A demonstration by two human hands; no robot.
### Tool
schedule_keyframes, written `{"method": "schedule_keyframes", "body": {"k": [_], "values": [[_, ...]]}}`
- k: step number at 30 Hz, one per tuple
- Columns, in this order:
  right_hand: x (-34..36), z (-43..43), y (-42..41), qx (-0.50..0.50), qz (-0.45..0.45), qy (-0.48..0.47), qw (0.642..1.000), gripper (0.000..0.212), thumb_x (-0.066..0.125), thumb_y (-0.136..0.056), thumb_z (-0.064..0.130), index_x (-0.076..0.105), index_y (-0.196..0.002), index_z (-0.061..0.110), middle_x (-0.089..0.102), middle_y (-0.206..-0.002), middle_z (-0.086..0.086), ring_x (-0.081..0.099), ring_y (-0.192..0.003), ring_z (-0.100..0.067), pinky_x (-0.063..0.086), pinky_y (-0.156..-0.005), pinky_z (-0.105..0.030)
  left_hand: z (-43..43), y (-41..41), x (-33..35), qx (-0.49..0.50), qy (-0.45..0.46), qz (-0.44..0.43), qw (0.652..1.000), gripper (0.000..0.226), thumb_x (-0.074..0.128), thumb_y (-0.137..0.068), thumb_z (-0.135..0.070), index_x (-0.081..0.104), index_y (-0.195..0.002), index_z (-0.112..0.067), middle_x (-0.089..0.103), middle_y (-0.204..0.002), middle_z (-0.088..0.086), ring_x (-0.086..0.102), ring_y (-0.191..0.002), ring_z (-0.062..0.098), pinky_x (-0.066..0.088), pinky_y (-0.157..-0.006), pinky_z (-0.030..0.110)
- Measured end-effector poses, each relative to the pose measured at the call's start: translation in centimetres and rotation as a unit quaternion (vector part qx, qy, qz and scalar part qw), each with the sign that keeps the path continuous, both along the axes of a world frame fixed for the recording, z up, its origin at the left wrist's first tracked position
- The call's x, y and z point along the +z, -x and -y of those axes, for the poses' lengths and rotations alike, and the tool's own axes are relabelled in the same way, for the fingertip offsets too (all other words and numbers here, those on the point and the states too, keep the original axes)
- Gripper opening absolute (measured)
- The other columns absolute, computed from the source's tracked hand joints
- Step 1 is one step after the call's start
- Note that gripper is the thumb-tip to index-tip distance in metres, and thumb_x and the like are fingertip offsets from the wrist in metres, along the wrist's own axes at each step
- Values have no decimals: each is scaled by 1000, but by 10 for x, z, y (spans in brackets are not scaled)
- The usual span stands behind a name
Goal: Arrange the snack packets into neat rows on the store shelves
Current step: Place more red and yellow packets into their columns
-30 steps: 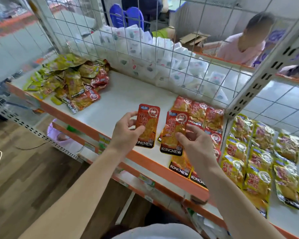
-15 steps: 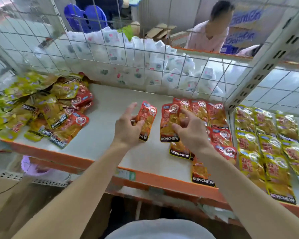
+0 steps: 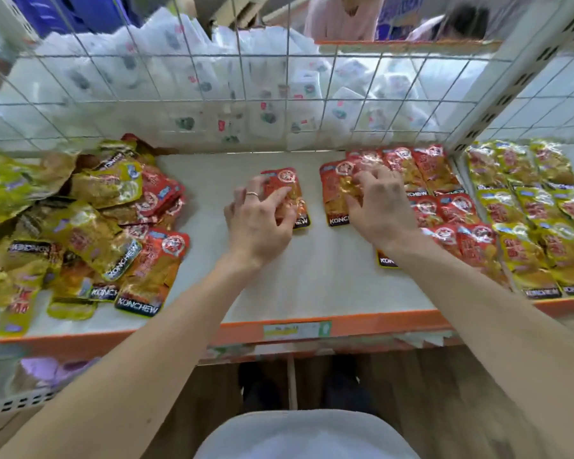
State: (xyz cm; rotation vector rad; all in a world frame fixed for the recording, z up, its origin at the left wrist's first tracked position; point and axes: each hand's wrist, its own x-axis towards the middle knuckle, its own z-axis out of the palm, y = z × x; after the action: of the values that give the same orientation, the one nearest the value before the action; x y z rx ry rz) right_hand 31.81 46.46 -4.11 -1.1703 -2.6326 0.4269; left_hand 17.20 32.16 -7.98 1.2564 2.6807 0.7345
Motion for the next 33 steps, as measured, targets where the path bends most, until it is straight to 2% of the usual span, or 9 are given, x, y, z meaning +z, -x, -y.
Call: {"method": "schedule_keyframes", "body": {"k": [3, 7, 10, 15, 19, 22, 24, 28, 33], "values": [[-7, 10, -10, 48, 4, -28, 998, 35, 69, -90, 25, 68, -122, 11, 55, -134, -12, 46, -126, -34, 42, -104, -48, 4, -6, -8, -62, 6, -19, 998, 55, 47, -85, -52, 60, -134, -31, 46, -148, -7, 36, -135, 21, 27, -105, 40], [-18, 14, -20, 127, 42, -39, 990, 42, 65, -93, 28, 62, -133, 16, 48, -151, -5, 36, -144, -25, 27, -115, -48, -1, -10, -10, -59, -7, -39, 997, 51, 48, -87, -49, 62, -133, -30, 49, -148, -6, 39, -137, 21, 28, -106, 40], [-17, 11, -20, 147, 59, -45, 986, 49, 58, -97, 29, 51, -144, 16, 42, -156, -4, 30, -148, -20, 18, -121, -43, -10, -10, -11, -58, 5, -42, 997, 52, 46, -89, -47, 61, -135, -30, 48, -151, -5, 41, -139, 22, 27, -109, 40], [-13, -5, -1, 140, 81, -9, 987, 53, 52, -99, 36, 41, -149, 21, 30, -162, 1, 12, -154, -19, 12, -123, -49, -29, -1, -11, -51, 23, -58, 997, 49, 47, -92, -47, 59, -137, -31, 46, -153, -6, 38, -142, 18, 29, -105, 40], [-8, -19, 13, 129, 58, 7, 990, 46, 53, -99, 30, 50, -143, 17, 39, -157, -1, 20, -151, -20, 9, -123, -44, -39, 10, -12, -60, 39, -58, 996, 47, 47, -98, -46, 53, -142, -31, 39, -158, -9, 31, -145, 11, 25, -103, 38], [-9, -18, 7, 131, 49, -4, 990, 44, 57, -96, 27, 55, -139, 17, 46, -152, -1, 29, -146, -21, 13, -119, -47, -37, 7, -12, -36, 7, -48, 998, 54, 43, -91, -50, 56, -138, -27, 45, -153, -7, 39, -140, 16, 27, -105, 39], [-12, -18, 3, 130, 45, -15, 990, 43, 59, -95, 27, 56, -137, 18, 43, -154, -2, 28, -146, -23, 16, -116, -50, -36, 5, -12, -26, -9, -57, 998, 53, 47, -88, -48, 59, -135, -27, 49, -150, -6, 43, -136, 19, 29, -105, 39], [-15, -25, 10, 138, 70, -23, 988, 52, 48, -100, 33, 39, -151, 22, 24, -164, 1, 13, -153, -16, 3, -118, -52, -39, 5, -11, -47, 20, -82, 995, 52, 48, -87, -49, 59, -135, -32, 47, -151, -9, 39, -137, 17, 30, -104, 42], [-25, -17, 11, 123, 82, -45, 988, 54, 40, -101, 34, 33, -154, 23, 22, -165, 3, 12, -153, -14, -9, -116, -58, -39, 6, -13, -42, 18, -94, 995, 51, 48, -88, -50, 60, -134, -33, 48, -150, -11, 42, -136, 16, 32, -101, 42]]}}
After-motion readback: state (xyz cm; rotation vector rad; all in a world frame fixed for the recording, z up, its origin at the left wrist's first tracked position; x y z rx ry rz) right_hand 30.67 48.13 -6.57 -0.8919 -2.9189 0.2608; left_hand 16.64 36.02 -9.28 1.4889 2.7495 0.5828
